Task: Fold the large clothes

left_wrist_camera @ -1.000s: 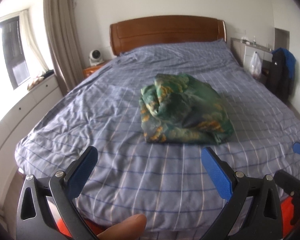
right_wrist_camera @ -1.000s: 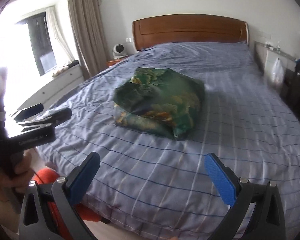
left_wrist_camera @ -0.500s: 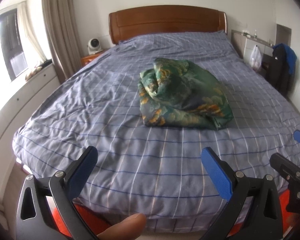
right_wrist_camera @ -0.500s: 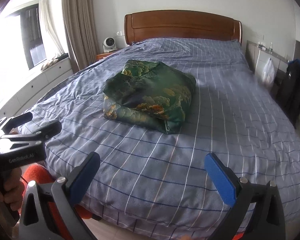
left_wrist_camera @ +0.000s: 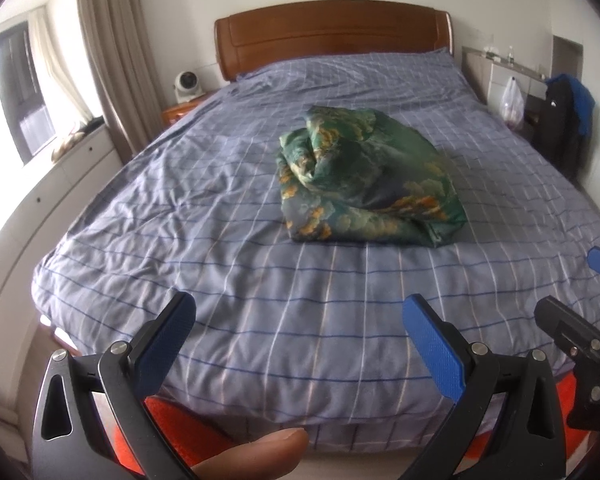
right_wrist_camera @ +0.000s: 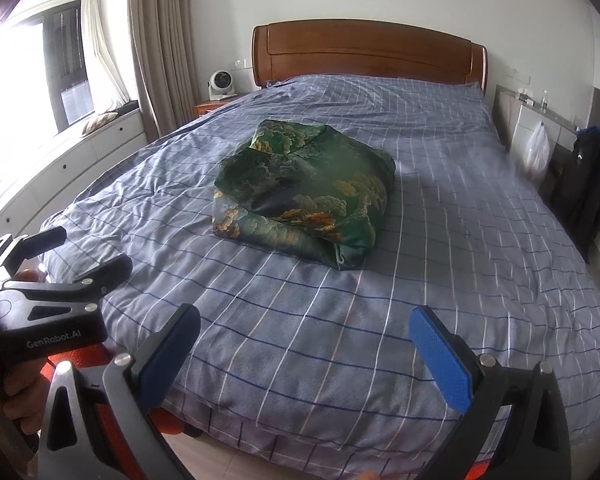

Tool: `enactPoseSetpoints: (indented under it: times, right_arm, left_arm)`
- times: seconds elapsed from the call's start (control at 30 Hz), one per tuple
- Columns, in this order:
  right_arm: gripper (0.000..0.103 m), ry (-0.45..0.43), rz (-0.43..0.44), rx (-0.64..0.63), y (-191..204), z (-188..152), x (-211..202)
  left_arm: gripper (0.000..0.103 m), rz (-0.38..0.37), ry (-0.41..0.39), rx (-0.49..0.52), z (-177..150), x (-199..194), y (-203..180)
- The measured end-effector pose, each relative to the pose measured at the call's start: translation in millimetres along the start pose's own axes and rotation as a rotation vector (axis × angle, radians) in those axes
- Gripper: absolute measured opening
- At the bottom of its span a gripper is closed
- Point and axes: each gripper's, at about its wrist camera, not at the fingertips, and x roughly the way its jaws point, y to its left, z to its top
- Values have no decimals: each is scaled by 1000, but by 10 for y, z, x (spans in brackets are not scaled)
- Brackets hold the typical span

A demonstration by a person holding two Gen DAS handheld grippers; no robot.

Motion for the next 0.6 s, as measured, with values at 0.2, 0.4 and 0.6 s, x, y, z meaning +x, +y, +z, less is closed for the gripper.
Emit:
enactPoseSetpoints:
  times: [0.2, 0.4, 0.6]
  right_arm:
    - [103, 24, -11, -14, 15, 6, -25]
    - [103, 32, -26, -28, 42, 38, -68]
    - [103, 55, -32, -24, 61, 44, -63]
  left_arm:
    - [103, 14, 14, 13, 11, -26, -26]
    - [103, 8, 49, 11, 10, -44, -48]
    - [103, -3, 51, -1, 19, -74, -17]
